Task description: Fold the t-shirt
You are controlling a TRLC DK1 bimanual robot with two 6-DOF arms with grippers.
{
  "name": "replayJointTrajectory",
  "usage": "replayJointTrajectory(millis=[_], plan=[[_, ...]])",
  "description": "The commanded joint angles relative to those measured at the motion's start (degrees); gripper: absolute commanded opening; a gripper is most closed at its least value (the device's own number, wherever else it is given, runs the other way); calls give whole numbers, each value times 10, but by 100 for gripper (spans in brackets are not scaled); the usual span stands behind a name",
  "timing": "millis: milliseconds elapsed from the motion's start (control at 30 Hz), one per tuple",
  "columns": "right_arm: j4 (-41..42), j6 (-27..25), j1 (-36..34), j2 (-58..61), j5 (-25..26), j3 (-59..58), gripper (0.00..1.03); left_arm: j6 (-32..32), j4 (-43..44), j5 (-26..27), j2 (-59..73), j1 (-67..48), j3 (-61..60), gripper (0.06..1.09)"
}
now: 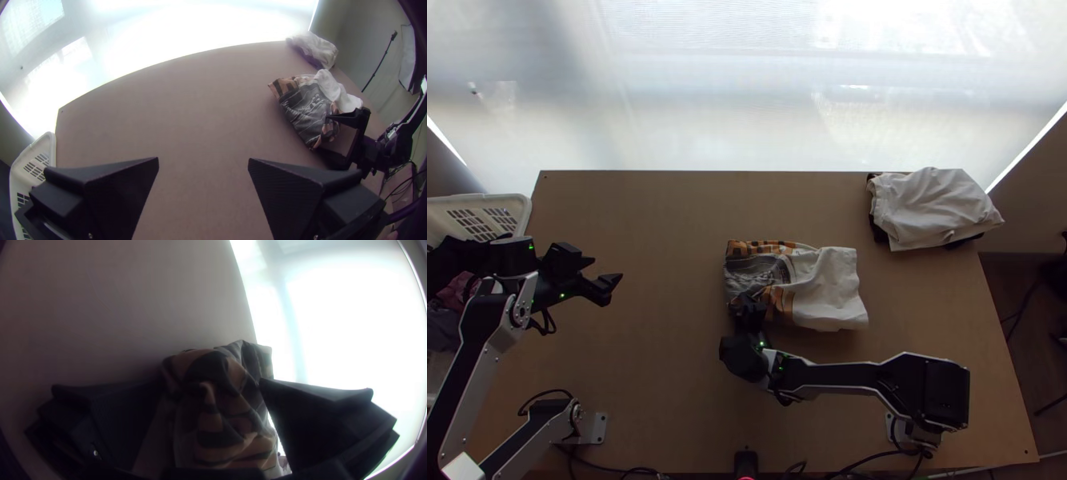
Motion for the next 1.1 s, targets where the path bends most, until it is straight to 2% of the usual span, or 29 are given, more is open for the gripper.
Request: replayJointTrajectory(millis=[0, 333, 367, 500, 667, 800, 833, 1067], plan=[[-2, -17, -32, 32, -2, 19, 98, 7, -3, 3, -4, 11, -3, 104], [-2, -31, -93, 34, -9, 41, 98, 12, -6, 4, -6, 12, 3, 104], [-3, -33, -97, 35, -12, 42, 95, 12, -6, 4, -5, 11, 3, 104], [-4, -33, -110, 35, -23, 43, 72, 13, -7, 4, -4, 12, 5, 104], [-4, -28, -119, 29, -42, 43, 27, 13, -8, 4, -5, 13, 7, 104], [-5, -26, -121, 16, -56, 42, 6, 14, -9, 4, -4, 15, 12, 104], [-6, -26, -122, 12, -61, 41, 3, 14, -10, 4, -3, 15, 13, 104], [-8, -21, -126, -27, -67, 36, 3, 14, -10, 5, 3, 13, 25, 104]])
